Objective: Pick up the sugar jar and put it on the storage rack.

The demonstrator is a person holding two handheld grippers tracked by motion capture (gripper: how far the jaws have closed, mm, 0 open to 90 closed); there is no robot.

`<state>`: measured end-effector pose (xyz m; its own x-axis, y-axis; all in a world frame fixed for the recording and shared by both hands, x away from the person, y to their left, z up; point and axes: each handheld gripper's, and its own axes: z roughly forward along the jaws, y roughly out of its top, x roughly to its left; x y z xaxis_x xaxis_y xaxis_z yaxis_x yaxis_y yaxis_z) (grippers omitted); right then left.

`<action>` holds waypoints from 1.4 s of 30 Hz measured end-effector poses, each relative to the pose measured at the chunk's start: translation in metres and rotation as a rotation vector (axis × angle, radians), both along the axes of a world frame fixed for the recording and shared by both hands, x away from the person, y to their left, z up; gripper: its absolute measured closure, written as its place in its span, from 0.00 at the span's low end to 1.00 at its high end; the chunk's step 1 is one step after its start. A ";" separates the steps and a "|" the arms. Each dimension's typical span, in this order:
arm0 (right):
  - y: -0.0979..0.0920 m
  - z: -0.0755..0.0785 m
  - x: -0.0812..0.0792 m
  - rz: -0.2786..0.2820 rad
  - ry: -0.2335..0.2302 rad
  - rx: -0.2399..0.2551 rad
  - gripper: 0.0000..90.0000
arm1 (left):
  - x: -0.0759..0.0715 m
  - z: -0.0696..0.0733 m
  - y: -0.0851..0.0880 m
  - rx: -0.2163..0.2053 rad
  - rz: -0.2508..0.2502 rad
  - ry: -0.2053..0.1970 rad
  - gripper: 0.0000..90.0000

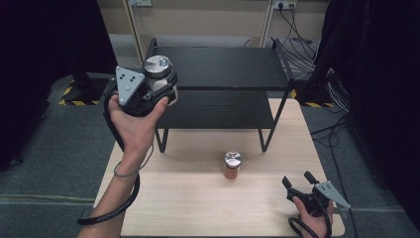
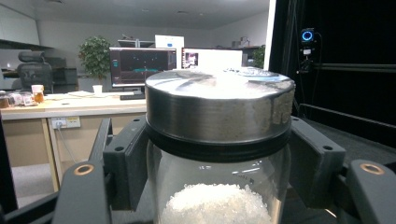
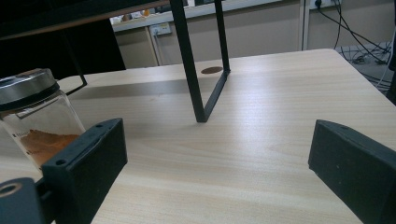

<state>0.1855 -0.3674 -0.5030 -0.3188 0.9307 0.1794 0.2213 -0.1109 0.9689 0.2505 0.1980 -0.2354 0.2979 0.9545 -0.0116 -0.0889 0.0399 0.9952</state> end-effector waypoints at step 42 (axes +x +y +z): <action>0.000 0.000 0.000 0.014 -0.005 -0.013 0.05 | 0.066 0.018 -0.011 0.058 0.076 0.041 0.34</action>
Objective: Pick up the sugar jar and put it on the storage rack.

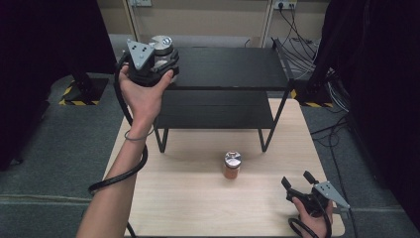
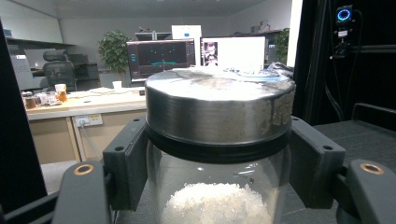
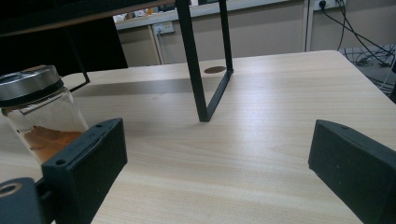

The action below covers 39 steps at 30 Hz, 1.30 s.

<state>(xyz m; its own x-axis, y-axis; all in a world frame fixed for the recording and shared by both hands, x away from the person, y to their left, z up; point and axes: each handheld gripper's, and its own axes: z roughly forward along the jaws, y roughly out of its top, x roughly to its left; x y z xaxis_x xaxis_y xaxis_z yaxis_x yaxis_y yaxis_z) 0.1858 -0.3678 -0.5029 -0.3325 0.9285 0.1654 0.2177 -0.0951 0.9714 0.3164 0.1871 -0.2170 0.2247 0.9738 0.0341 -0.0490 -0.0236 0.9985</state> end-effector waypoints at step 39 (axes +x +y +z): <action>-0.001 -0.002 -0.001 0.007 -0.011 -0.002 0.05 | 0.017 -0.015 0.012 -0.093 -0.043 0.003 0.30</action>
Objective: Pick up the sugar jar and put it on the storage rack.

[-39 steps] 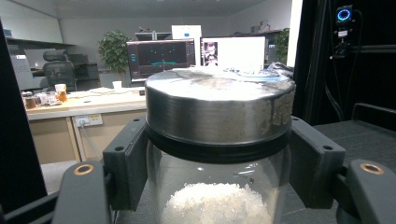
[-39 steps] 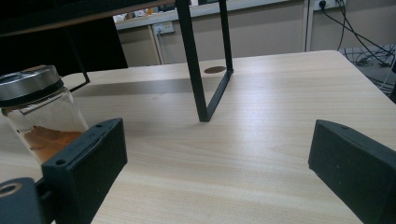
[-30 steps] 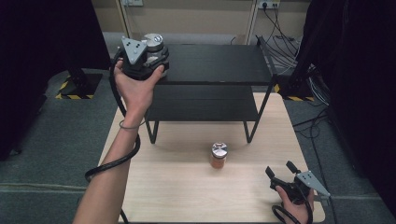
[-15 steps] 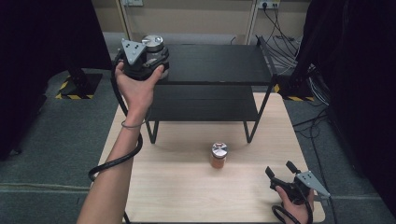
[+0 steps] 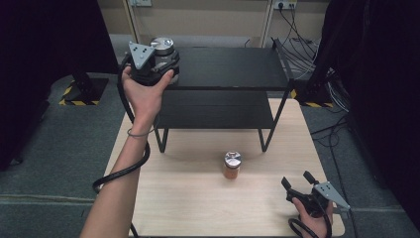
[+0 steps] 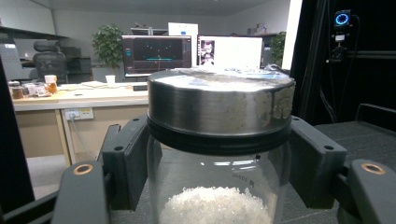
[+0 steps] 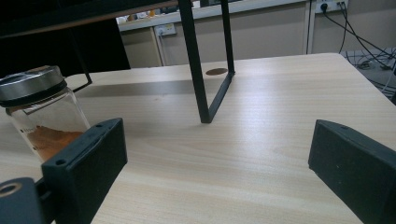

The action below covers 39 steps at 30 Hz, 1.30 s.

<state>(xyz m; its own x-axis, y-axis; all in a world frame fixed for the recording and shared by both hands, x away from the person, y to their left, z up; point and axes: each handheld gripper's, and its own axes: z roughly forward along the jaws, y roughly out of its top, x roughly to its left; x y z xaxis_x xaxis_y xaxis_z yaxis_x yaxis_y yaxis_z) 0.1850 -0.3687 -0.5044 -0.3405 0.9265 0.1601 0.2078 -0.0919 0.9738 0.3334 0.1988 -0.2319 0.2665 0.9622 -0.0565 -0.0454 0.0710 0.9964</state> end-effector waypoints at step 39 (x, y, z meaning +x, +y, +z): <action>0.001 0.001 0.001 0.001 0.004 -0.006 0.05 | -0.060 -0.044 0.020 0.074 -0.051 -0.131 0.07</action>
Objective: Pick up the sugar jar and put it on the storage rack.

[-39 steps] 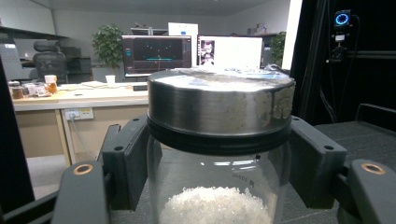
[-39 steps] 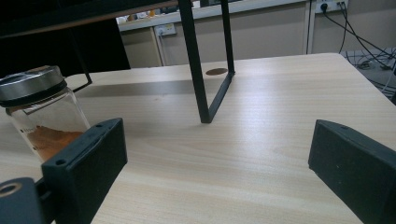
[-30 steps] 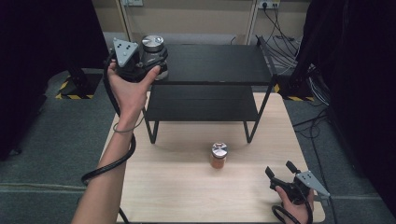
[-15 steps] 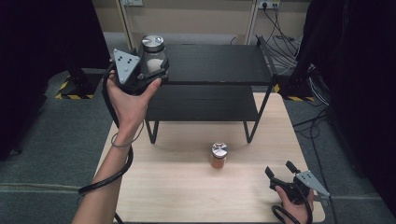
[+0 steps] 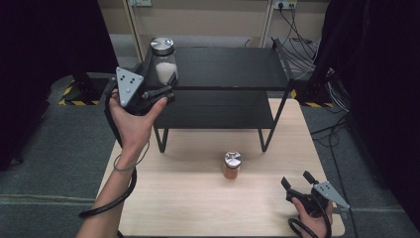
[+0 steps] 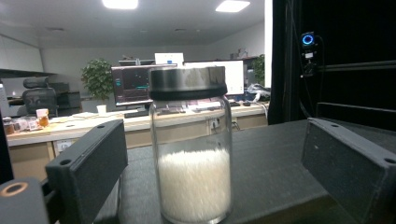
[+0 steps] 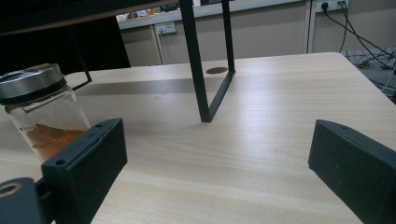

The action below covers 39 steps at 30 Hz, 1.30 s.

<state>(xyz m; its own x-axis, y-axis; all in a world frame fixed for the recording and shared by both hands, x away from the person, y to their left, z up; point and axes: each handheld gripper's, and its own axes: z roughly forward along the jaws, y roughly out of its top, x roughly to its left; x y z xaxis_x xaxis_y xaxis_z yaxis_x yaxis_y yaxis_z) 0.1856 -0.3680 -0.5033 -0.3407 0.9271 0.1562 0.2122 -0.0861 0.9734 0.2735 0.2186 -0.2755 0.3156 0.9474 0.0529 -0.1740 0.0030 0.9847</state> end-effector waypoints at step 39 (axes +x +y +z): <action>0.001 0.001 0.000 0.004 0.003 -0.005 0.05 | -0.038 -0.107 0.046 -0.025 -0.051 0.057 0.07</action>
<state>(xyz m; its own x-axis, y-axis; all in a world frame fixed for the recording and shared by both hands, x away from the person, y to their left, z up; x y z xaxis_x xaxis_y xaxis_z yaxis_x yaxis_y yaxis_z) 0.1857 -0.3673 -0.5026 -0.3438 0.9266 0.1526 0.2153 -0.0804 0.9732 0.2353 0.2646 -0.3826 0.3652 0.9309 0.0098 -0.1169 0.0354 0.9925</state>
